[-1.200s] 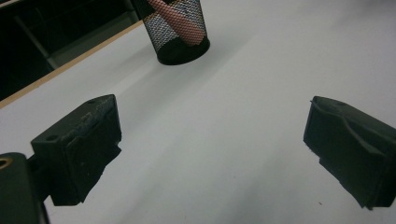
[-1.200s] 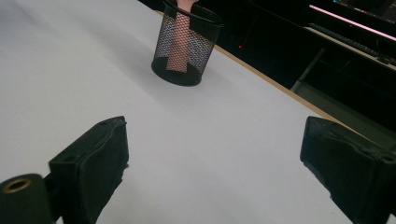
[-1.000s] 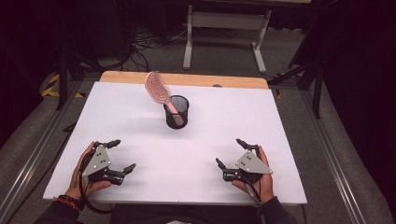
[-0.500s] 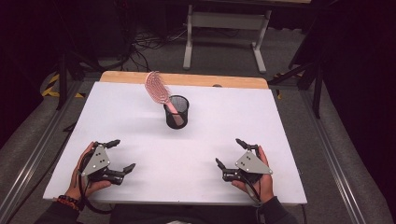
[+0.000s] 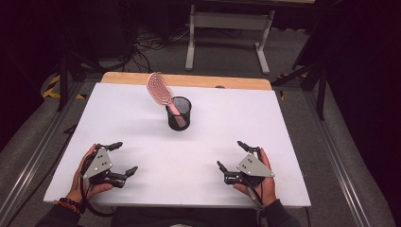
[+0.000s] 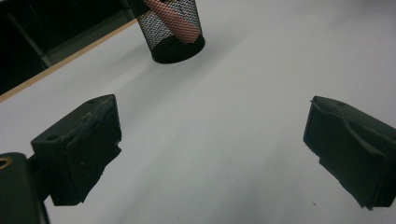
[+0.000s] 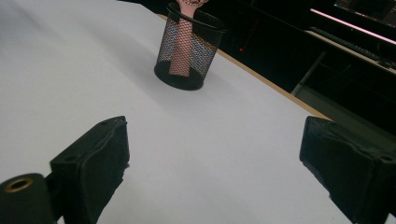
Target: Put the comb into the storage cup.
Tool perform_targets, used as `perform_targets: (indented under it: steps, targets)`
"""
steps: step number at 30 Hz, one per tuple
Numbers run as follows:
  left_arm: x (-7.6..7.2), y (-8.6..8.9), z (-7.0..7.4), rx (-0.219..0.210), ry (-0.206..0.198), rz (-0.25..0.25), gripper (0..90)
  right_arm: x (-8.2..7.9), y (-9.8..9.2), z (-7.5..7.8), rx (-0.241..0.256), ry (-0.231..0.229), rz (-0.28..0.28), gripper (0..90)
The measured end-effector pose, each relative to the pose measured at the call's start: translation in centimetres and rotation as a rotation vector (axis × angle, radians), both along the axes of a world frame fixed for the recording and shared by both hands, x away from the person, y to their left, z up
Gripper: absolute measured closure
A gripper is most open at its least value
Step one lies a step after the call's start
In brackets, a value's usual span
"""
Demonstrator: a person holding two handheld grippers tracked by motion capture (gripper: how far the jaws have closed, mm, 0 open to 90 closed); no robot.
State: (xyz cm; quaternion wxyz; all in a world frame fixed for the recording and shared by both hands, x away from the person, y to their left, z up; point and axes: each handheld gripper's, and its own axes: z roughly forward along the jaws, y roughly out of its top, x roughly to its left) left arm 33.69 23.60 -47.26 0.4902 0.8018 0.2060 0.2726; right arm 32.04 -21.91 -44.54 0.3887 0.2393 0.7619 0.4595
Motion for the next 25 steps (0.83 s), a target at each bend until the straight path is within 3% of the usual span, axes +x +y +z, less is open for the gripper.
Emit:
perform_targets:
  steps: [19,25]
  targets:
    - [0.29,-0.17,0.03,0.02,-0.002,-0.002,5.1,0.09,-0.19,-0.05,-0.002,0.0,-0.005,9.0]
    - [0.39,-0.22,0.1,0.008,0.004,0.005,5.2,0.14,-0.21,-0.04,-0.001,0.005,-0.022,9.1]
